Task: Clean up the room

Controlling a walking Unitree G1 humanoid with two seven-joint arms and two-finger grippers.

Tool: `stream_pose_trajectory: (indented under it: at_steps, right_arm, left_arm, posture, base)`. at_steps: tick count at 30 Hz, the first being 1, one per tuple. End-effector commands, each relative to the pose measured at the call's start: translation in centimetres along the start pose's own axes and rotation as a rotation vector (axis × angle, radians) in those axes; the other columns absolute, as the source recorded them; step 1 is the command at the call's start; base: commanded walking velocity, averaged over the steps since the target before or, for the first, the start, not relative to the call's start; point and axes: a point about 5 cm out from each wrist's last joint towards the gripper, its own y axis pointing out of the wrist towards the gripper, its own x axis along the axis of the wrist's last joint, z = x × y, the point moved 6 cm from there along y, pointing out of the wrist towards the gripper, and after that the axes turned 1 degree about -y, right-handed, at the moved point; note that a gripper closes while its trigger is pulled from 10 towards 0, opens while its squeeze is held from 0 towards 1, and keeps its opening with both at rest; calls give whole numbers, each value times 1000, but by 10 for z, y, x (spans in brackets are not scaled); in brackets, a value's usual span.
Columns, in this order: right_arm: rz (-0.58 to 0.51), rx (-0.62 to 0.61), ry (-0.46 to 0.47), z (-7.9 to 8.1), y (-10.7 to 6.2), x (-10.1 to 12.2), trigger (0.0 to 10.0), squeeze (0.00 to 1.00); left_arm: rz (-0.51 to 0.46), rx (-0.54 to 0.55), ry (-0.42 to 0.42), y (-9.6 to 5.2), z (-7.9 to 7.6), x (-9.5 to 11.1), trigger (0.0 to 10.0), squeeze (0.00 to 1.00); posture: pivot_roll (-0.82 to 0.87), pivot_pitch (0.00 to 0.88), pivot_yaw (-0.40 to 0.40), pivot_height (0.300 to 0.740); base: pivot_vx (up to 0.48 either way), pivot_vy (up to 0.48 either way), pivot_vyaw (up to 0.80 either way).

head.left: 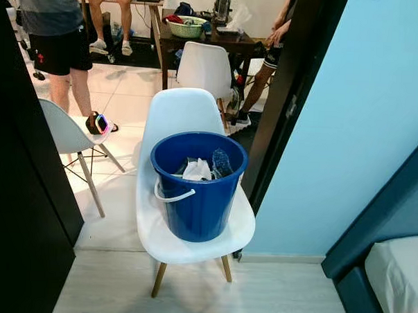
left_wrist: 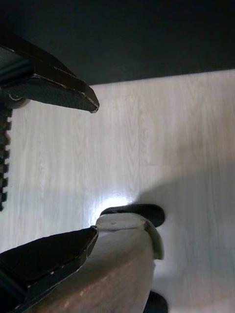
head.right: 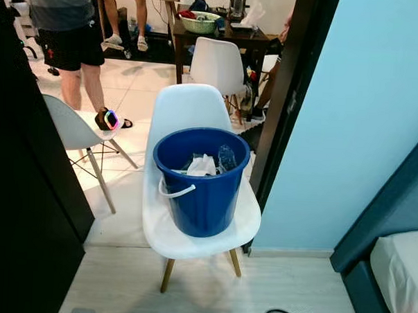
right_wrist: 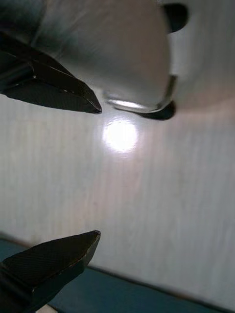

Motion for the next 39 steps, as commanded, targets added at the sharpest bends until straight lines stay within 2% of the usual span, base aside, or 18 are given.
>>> stream_pose_trajectory:
  at_steps: [1, 2, 6, 8, 13, 15, 18, 20, 24, 25, 27, 29, 33, 39]
  right_arm:
    - [-4, -3, 0, -4, 0, -1, 10000, 0]
    - [-4, -3, 0, -4, 0, -1, 10000, 0]
    - [-8, -15, 0, -13, -1, 1, 10000, 0]
    - [-10, -15, -1, -13, -1, 3, 10000, 0]
    - [-20, -10, -14, -8, 0, 8, 10000, 0]
    - [-32, 1, -39, 2, 1, 16, 10000, 0]
    - [-31, 6, -48, 7, 1, 17, 10000, 0]
    - [-27, 16, -59, 18, 2, 17, 10000, 0]
    - [-26, 21, -62, 23, 2, 18, 10000, 0]
    - [-28, 24, -63, 26, 2, 21, 10000, 0]
    - [-34, 28, -63, 31, 2, 25, 10000, 0]
    - [-40, 31, -63, 35, 2, 29, 10000, 0]
    - [-31, 21, -68, 28, 2, 25, 10000, 0]
    - [-31, 19, -62, 26, 2, 24, 10000, 0]
  left_arm:
    - [6, -10, 12, 0, -8, 2, 10000, 0]
    - [6, -10, 12, 0, -8, 2, 10000, 0]
    - [-7, -39, 21, 1, -33, 12, 10000, 0]
    - [-9, -46, 24, 0, -38, 14, 10000, 0]
    - [-21, -57, 30, 0, -45, 19, 10000, 0]
    - [-36, -63, 33, 0, -51, 25, 10000, 0]
    - [-35, -63, 37, 0, -50, 25, 10000, 0]
    - [-25, -54, 41, 1, -44, 21, 10000, 0]
    - [-17, -45, 43, 1, -35, 16, 10000, 0]
    - [-10, -37, 40, 1, -19, 9, 10000, 0]
    - [-2, -24, 38, 0, 3, 0, 10000, 0]
    - [2, -16, 39, -1, 13, -3, 10000, 0]
    - [0, -14, 40, -1, 15, -3, 10000, 0]
    - [-10, -28, 45, 0, 6, 3, 10000, 0]
  posture:
    - [-33, 0, -57, 740]
    - [-33, 0, -57, 740]
    - [-36, 0, -55, 740]
    - [-36, 0, -55, 740]
    - [-32, 0, -61, 740]
    - [-29, 0, -66, 740]
    - [-29, 0, -67, 740]
    - [-28, 0, -69, 740]
    - [-27, 0, -68, 740]
    - [-30, 0, -67, 740]
    - [-34, 0, -69, 740]
    - [-37, 0, -70, 740]
    - [-38, 0, -70, 740]
    - [-42, 0, -67, 740]
  base:
    - [0, 0, 0]
    - [0, 0, 0]
    - [0, 0, 0]
    - [0, 0, 0]
    - [0, 0, 0]
    - [0, 0, 0]
    - [0, 0, 0]
    - [0, 0, 0]
    - [0, 0, 0]
    - [0, 0, 0]
    - [0, 0, 0]
    - [0, 0, 0]
    - [0, 0, 0]
    - [0, 0, 0]
